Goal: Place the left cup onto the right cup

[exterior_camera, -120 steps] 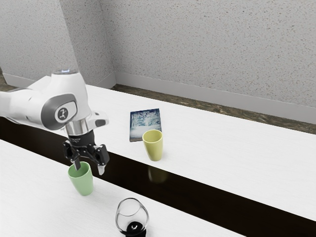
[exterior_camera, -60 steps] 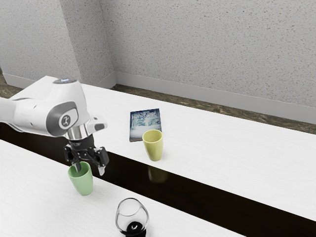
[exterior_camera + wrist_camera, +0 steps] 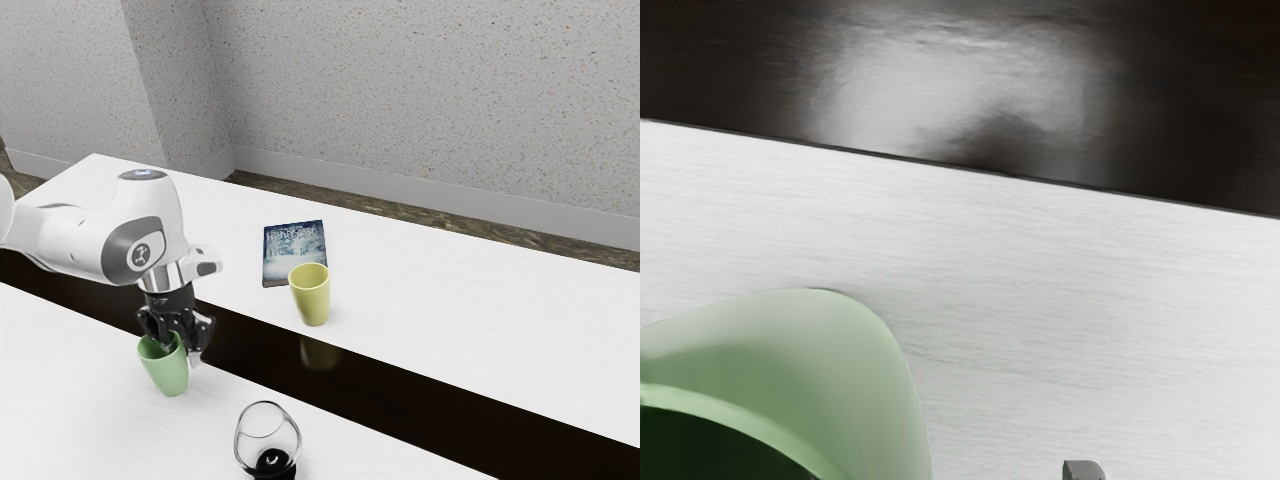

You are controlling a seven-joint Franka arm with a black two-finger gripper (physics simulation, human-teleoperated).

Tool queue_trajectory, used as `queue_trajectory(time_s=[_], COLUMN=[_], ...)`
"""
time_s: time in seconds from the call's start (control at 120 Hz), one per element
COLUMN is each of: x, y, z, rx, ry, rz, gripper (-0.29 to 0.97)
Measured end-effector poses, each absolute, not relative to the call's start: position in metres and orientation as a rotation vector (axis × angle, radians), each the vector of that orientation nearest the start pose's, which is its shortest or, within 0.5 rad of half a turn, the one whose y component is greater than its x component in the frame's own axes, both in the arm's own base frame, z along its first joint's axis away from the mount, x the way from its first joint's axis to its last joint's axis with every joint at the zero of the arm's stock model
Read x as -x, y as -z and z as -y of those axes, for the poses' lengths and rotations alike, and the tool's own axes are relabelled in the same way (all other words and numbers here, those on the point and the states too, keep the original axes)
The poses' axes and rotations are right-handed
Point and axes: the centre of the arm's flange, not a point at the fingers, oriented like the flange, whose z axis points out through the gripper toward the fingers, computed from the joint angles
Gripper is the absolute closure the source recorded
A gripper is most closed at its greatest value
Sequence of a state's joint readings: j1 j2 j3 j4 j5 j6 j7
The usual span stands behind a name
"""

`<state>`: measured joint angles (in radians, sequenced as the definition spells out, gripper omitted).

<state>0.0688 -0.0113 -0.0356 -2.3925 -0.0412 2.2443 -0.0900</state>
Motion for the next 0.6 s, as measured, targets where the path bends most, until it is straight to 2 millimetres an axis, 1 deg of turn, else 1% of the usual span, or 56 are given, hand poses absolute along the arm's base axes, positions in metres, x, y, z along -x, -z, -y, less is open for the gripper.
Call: queue_trajectory(time_s=[0.083,0.175,0.258,0.442,0.533,0.567,0.6], x=[-0.475,-0.475,-0.474,-0.473,-0.473,-0.474,-0.48], y=[-0.311,-0.312,-0.313,-0.315,-0.327,-0.335,-0.348], z=[-0.015,-0.016,-0.017,-0.022,-0.025,-0.025,-0.026], rx=[3.129,3.11,3.091,3.072,3.062,3.056,3.051], ry=[-0.216,-0.217,-0.218,-0.219,-0.188,-0.166,-0.134], rz=[0.202,0.173,0.146,0.137,0.134,0.129,0.126], gripper=[0.61,0.68,0.72,0.76,0.77,0.77,0.77])
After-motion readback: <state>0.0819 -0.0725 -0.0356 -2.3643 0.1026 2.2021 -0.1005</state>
